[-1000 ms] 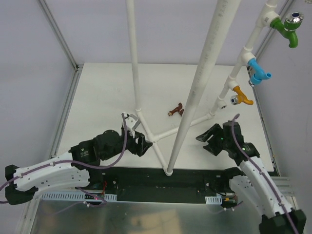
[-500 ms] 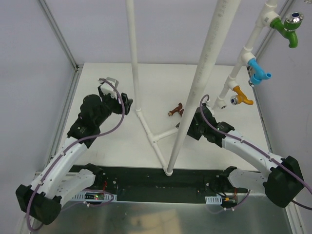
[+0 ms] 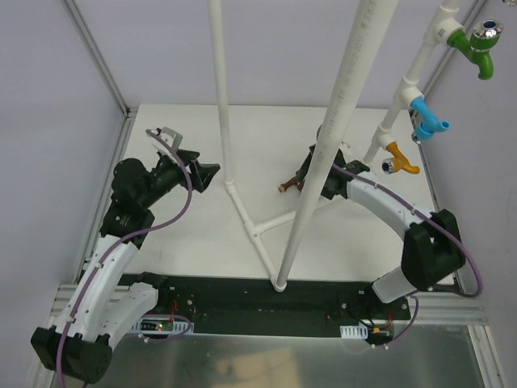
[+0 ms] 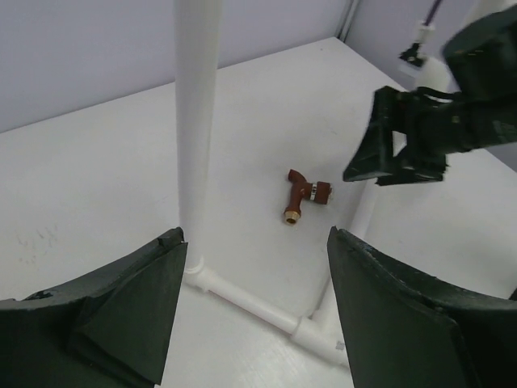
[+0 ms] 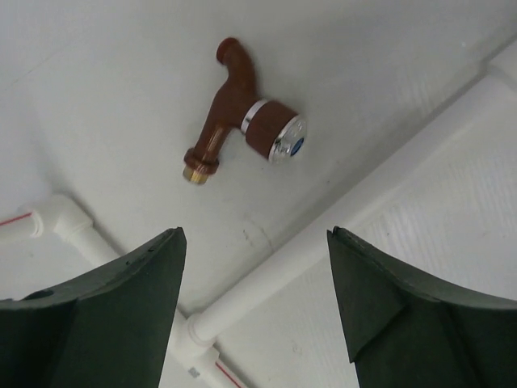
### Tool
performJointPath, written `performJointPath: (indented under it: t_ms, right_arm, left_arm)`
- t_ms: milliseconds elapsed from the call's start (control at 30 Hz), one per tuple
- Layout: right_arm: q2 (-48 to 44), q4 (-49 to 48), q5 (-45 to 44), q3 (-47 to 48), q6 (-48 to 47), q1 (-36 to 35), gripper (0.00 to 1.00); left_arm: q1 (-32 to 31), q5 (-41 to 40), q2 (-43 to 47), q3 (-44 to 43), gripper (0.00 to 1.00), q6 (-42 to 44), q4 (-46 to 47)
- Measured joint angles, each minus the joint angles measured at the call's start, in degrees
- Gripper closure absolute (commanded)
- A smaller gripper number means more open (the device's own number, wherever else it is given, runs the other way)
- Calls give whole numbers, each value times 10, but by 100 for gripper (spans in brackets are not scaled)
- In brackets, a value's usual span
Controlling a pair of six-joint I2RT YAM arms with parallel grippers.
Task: Install the water faucets
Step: Pick up the water faucet from the center of the board.
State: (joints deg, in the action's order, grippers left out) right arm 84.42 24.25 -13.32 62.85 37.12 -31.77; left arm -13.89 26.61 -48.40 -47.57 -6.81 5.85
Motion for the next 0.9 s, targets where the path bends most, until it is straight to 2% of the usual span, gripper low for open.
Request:
performJointPath:
  t_ms: [133,233,567,733,900]
  right_arm:
    - [99,19,3,69,-10,30,23]
    - [141,18,8,80,-9,31,24]
    - [216,21,18,114,-1,29,23]
    - [238,19,20,130,4,29,16]
    - [266,32,16,167,8,29,15]
  left_arm:
    - [0,5,61,15,33,-34,-33]
    - [0,13,80,39,35,-60,-51]
    - [0,30,77,70,36,-91,-92]
    - [0,31,79,70,36,-96,-92]
    - [0,32,79,70,36,-101,-92]
